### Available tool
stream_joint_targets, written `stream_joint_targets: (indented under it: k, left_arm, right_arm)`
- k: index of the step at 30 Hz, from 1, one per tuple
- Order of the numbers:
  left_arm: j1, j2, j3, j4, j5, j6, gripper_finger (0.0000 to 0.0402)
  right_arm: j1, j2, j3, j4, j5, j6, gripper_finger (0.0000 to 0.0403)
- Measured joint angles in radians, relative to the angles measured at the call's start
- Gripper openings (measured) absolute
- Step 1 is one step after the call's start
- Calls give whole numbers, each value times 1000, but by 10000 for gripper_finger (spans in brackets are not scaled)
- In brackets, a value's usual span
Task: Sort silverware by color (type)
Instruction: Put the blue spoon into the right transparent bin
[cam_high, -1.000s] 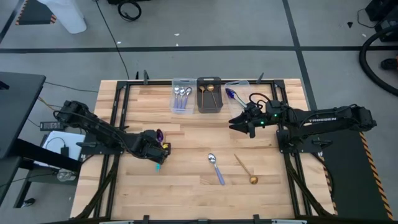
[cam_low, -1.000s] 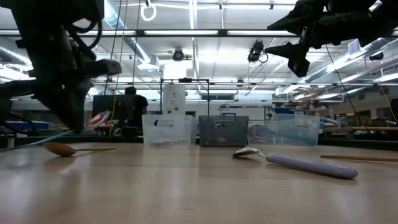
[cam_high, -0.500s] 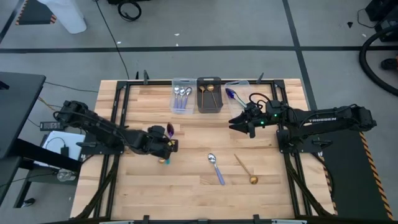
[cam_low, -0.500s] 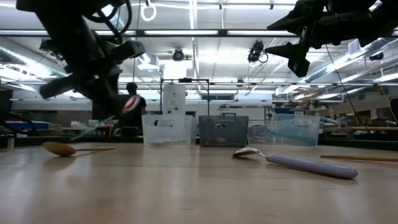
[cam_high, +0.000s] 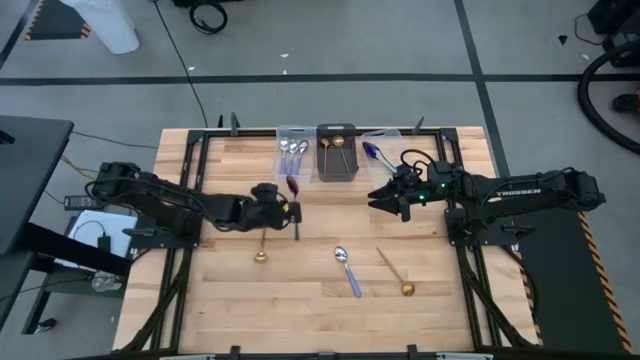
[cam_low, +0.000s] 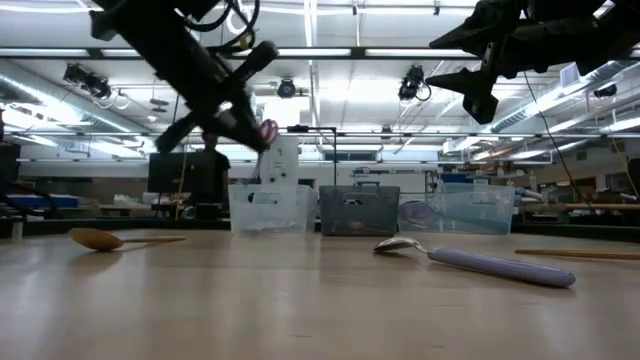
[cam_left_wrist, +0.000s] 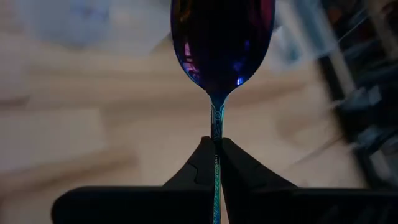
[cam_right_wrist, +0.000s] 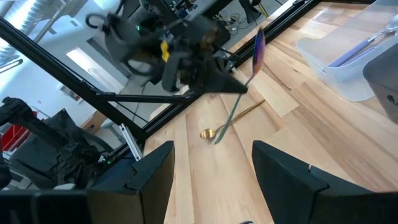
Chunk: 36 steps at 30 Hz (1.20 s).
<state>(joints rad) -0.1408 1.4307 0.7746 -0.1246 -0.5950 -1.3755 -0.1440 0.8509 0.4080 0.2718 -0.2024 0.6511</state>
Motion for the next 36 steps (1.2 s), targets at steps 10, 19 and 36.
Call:
stream_joint_targets:
  k: [10,19,36]
  left_arm:
    - [88,3,0,382,-37,209,15]
    - [123,4,14,536,-40,276,15]
    - [147,336,493,391,-44,404,13]
  right_arm:
    - [0,0,0,0,0,-8,225]
    - [0,0,0,-15,56,-57,225]
    - [3,1,0,-90,191,-149,217]
